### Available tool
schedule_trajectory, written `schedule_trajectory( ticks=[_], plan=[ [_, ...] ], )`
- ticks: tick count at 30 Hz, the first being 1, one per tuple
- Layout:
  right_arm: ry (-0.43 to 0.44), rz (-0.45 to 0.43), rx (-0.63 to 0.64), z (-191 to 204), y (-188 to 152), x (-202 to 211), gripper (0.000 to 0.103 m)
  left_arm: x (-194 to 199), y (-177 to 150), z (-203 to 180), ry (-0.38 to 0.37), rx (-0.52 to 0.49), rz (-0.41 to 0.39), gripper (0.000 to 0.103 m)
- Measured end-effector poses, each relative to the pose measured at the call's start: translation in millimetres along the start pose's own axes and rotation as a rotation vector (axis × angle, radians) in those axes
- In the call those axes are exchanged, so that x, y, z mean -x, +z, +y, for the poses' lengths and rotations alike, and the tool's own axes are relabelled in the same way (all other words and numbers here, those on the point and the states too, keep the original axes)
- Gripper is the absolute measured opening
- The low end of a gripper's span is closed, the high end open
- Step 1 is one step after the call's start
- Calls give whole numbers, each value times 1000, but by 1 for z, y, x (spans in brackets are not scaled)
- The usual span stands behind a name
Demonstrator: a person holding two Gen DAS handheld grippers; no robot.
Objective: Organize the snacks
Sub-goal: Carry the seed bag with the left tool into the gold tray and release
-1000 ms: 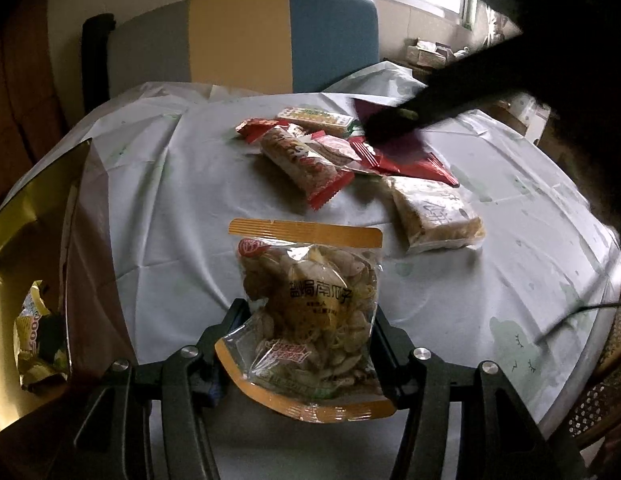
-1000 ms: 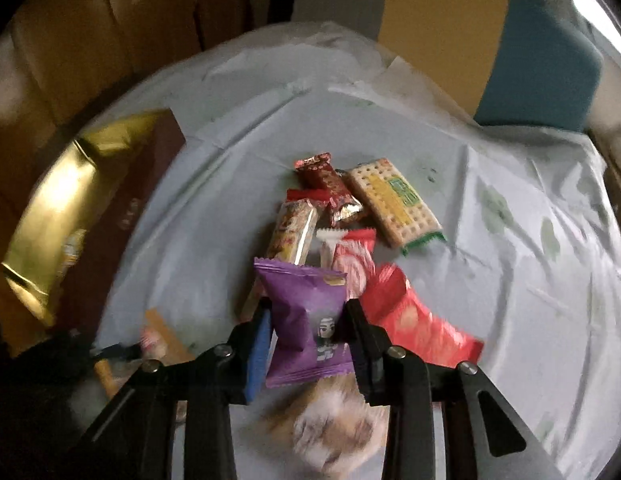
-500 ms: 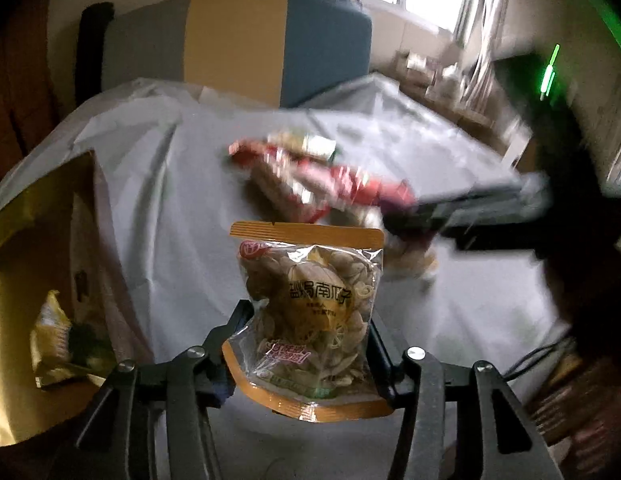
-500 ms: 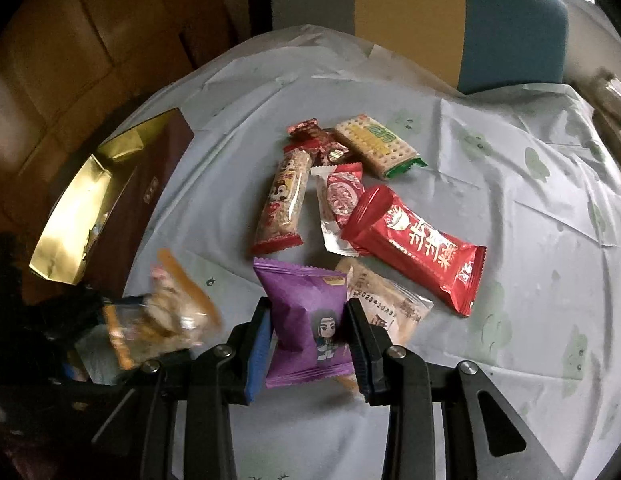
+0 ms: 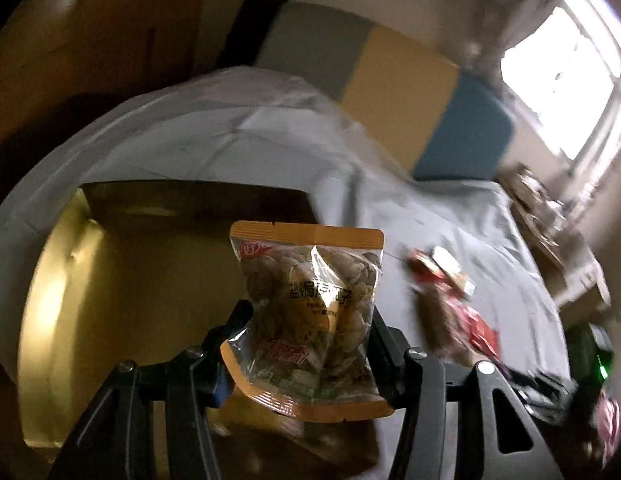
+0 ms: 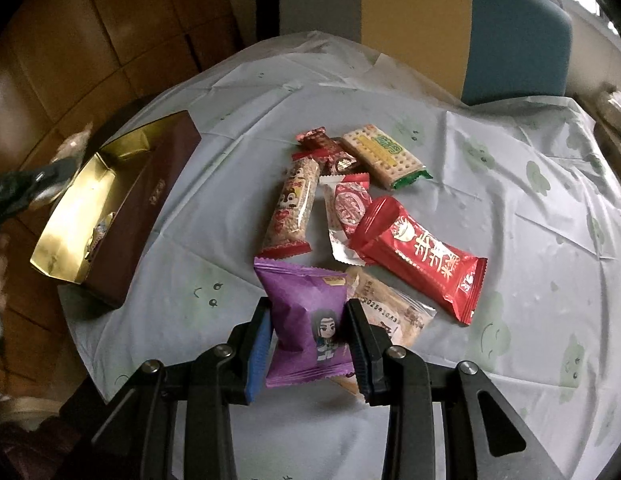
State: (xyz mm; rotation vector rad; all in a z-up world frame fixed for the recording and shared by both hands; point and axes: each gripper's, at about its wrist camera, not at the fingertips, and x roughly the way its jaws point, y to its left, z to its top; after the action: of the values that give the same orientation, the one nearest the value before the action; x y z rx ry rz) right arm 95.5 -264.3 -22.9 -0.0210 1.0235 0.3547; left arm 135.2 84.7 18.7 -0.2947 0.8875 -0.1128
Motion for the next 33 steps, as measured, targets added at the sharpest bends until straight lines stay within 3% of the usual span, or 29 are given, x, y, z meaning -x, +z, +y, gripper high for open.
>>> schedule_trajectory(
  ticks=[7, 9, 11, 13, 17, 21, 33],
  plan=[
    [-2, 7, 8, 2, 0, -2, 36, -50, 26, 21, 83, 27, 60, 57],
    [-3, 9, 7, 1, 0, -2, 36, -64, 31, 24, 92, 30, 76, 61],
    [-3, 10, 7, 1, 0, -3, 36, -70, 35, 27, 91, 42, 80, 76],
    [-3, 14, 8, 1, 0, -4, 36, -73, 35, 28, 103, 35, 78, 81],
    [-8, 16, 15, 2, 0, -5, 36, -66, 32, 29, 113, 42, 67, 81],
    [-13, 16, 19, 3, 0, -6, 36, -43, 17, 21, 179, 14, 34, 81],
    [-12, 12, 30, 8, -1, -6, 36, 15, -45, -23, 171, -144, -39, 81]
  ],
)
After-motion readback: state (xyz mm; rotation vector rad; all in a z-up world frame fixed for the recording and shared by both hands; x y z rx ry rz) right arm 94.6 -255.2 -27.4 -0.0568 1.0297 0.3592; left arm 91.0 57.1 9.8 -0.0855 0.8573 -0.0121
